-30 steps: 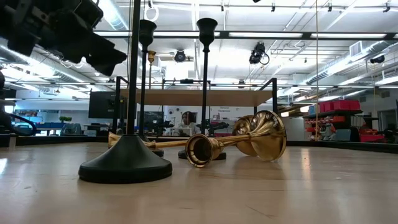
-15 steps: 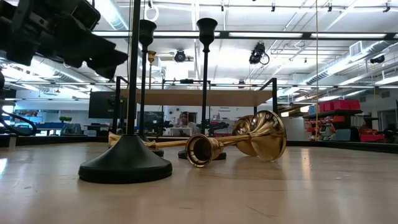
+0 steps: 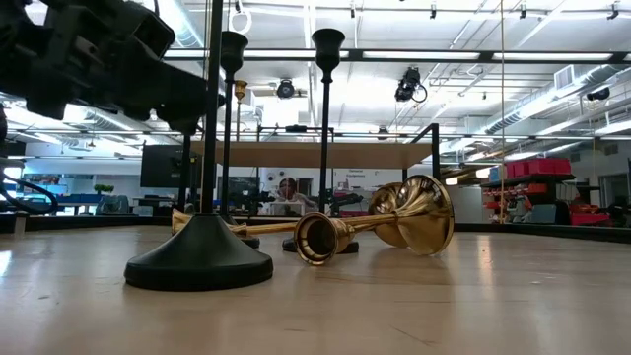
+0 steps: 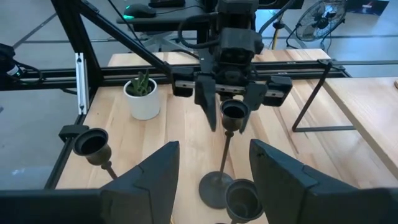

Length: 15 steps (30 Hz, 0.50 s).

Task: Pick & Place candle stick holders
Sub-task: Put the top left black candle holder on the shelf

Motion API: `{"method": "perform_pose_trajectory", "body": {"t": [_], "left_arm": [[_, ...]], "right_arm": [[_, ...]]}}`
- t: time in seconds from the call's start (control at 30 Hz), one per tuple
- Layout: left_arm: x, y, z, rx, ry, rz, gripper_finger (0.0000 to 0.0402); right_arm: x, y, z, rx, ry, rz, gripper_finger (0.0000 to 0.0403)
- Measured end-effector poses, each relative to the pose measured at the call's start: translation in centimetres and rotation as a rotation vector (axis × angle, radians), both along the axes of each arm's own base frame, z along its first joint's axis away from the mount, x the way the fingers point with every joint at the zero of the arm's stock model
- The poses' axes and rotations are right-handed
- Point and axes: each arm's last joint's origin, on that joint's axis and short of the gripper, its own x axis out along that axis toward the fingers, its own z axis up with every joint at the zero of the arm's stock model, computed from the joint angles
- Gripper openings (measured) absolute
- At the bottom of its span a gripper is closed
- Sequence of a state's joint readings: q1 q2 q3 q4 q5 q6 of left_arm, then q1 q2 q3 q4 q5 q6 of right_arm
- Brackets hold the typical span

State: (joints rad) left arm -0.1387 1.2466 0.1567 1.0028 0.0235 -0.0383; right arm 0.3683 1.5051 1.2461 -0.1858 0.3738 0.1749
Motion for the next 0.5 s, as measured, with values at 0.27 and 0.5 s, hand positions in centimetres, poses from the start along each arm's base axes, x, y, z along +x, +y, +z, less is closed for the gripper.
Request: {"method": "perform_pose_trajectory", "body": {"t": [0.27, 0.5], "left_arm": [[0.7, -0.1, -0.8, -0.022, -0.017, 0.002, 0.0177], [1.4, -0.3, -1.3, -0.032, -0.018, -0.004, 0.0177]], "right_arm": [[0.0, 0.0, 0.0, 0.000, 0.000, -0.001, 0.0197], [0.0, 0.0, 0.0, -0.002, 0.000, -0.002, 0.0197]]}}
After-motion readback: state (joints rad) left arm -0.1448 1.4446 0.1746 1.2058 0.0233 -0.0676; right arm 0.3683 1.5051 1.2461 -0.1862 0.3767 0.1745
